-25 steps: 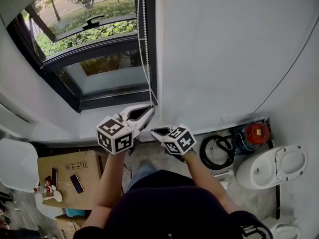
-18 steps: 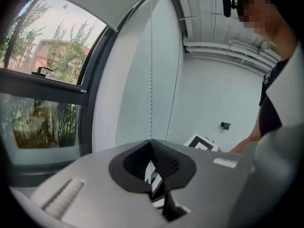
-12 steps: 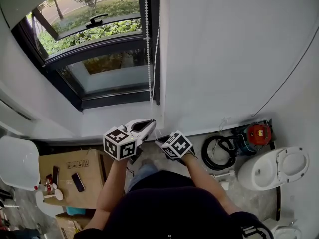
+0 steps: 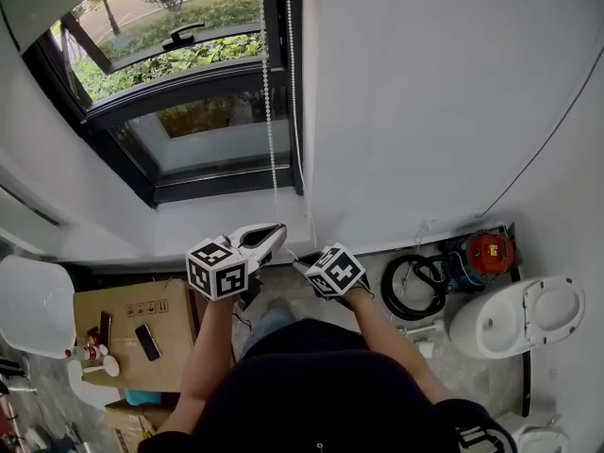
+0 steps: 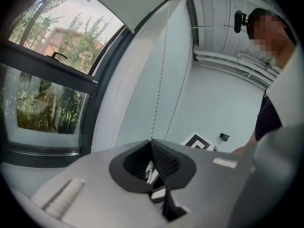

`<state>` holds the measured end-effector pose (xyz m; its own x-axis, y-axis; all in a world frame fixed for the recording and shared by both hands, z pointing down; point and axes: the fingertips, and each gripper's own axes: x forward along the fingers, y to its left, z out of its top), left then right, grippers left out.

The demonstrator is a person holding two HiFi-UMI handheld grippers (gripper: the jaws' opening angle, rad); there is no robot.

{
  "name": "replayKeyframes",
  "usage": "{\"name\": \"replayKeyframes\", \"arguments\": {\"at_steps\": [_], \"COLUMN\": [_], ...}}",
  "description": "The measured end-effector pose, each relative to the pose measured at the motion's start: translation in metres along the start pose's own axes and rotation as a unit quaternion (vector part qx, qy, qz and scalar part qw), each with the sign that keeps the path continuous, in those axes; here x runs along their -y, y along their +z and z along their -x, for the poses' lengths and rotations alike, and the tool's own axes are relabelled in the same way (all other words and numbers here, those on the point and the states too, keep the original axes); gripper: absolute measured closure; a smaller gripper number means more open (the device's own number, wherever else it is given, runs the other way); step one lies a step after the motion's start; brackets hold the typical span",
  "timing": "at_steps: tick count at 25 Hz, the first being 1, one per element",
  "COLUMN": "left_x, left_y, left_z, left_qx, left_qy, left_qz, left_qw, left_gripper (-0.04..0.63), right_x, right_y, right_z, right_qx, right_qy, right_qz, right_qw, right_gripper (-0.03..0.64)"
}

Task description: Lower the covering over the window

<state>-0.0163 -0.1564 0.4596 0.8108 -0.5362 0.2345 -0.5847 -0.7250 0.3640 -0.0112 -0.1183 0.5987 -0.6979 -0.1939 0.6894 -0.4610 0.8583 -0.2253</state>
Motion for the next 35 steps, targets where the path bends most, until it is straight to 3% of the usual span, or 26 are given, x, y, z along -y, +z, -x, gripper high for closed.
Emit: {"name": "replayKeyframes", "arguments": {"at_steps": [12,17,20,27,30,35], "left_x": [-0.002,-0.012,-0.016,-0.039,-0.044,-0.041], "left_y": [0.0,-0.027,-0.033,-0.027,-0.045,-0.077], "left_z": [-0.009,-0.012,-0.007,-0.004,-0.006,-0.016], "left_qx": [-0.014,-0.065,-0.041,-0.032,-0.077,-0.102], "left_qy": [0.014,0.032,0.025,0.02,0.008,-0.027], "left_qz": [-0.006,-0.026,0.005,0.031,0.025,0.06], "left_qw": [0.9998,0.997,0.9988,0.9988,0.9967,0.9926], "left_gripper": [0.583,0.583,0.583,0.583,0.583,0.583], "right_x": [0.019,0.032,0.037,0.042,0.044,0.038], "right_y": [0.025,0.05,0.062,0.095,0.113,0.114], "right_z": [0.036,0.053,0.058,0.082,0.092,0.079], "right_qx": [0.065,0.105,0.117,0.178,0.207,0.16], "right_qy": [-0.051,-0.084,-0.089,-0.106,-0.111,-0.127], "right_qz": [-0.005,0.006,0.006,-0.019,-0.035,0.004], "right_qw": [0.997,0.991,0.989,0.978,0.971,0.979], "right_gripper": [0.601,0.6,0.601,0.6,0.6,0.6]}}
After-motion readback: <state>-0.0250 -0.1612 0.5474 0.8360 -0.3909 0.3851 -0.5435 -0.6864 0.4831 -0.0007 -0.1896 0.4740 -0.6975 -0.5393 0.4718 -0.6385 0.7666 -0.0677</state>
